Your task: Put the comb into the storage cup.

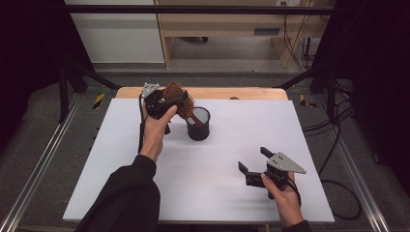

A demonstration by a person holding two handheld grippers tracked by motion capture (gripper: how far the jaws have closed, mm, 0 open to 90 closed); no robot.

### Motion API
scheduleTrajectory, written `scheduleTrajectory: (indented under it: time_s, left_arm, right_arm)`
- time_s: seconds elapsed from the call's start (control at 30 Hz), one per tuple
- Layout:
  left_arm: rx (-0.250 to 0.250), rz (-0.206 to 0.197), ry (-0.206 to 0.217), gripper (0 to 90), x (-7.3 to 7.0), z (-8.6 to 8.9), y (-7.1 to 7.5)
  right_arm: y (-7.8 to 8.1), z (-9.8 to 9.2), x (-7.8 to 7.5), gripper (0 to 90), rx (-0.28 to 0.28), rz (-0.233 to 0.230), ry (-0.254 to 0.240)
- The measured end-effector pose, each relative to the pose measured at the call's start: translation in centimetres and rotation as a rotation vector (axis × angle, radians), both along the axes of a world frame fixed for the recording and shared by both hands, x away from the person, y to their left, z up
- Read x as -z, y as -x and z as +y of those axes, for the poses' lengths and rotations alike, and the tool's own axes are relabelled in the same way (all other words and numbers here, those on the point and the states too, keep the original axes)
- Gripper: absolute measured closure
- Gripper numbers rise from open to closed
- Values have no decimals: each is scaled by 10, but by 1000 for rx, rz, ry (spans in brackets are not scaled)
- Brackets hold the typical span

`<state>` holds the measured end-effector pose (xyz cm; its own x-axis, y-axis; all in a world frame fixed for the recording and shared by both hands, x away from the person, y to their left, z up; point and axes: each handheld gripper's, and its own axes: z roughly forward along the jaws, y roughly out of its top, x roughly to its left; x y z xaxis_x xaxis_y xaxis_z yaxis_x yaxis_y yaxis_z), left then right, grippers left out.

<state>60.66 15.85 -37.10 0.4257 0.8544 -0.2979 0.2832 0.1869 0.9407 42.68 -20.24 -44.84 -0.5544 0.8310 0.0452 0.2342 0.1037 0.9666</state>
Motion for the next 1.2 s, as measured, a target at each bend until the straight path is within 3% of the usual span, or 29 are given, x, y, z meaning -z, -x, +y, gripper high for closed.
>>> scheduleTrajectory:
  time_s: [0.43,1.2]
  left_arm:
    - [-5,-24,4,33,-2,11,13]
    - [-1,-92,-72,28,-18,25,44]
  right_arm:
    - [0,1,0,31,2,-2,6]
    - [0,2,0,31,4,-4,19]
